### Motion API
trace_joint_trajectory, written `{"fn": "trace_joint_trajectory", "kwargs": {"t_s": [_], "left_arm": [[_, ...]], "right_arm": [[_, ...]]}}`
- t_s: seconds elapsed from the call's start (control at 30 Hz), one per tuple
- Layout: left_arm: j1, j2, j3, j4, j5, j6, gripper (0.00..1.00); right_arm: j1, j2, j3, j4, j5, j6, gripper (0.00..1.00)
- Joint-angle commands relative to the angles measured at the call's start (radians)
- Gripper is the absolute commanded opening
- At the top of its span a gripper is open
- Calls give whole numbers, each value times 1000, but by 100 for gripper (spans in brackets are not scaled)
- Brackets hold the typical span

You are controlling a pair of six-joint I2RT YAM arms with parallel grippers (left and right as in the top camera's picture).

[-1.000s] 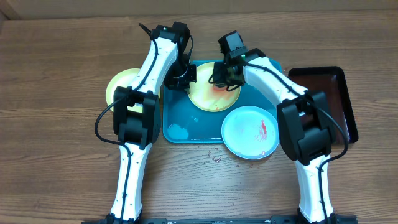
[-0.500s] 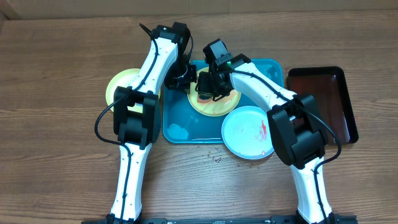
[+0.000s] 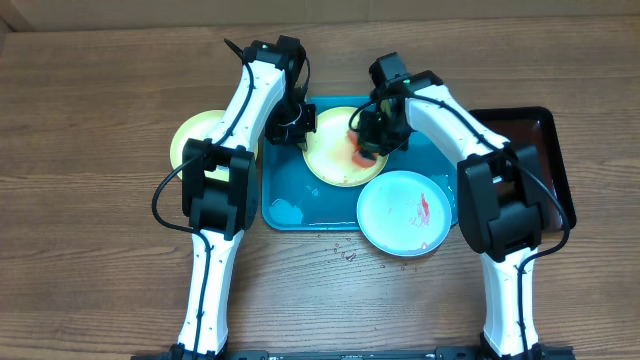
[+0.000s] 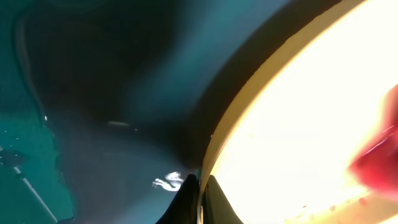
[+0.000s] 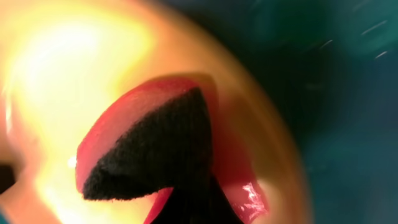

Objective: Clean dirty plates on tray and stack at the side
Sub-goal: 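Scrub the yellow plate with the sponge while the left gripper holds it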

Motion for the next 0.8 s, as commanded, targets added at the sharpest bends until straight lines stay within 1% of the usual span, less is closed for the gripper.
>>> {"fn": "trace_joint_trajectory", "kwargs": {"t_s": [0.0, 0.13, 0.27, 0.33, 0.43, 0.63, 0.77], "left_arm": [[24, 13, -7, -3, -23, 18, 5], [24, 13, -7, -4, -23, 19, 5], [24, 13, -7, -3, -22, 19, 4], [24, 13, -7, 1, -20, 18, 4], [25, 13, -7, 8, -20, 18, 4], [25, 13, -7, 12, -5, 18, 4], [25, 13, -7, 16, 6, 18, 5]], "right_arm": [[-29, 20, 2, 34, 224, -32, 4], [-11, 20, 2, 139, 194, -65, 4], [27, 20, 2, 216, 48, -99, 3], [51, 20, 2, 227, 2, -98, 4], [87, 20, 1, 219, -24, -97, 4], [140, 20, 0, 185, -77, -45, 4], [148, 20, 1, 112, -111, -47, 4]]}}
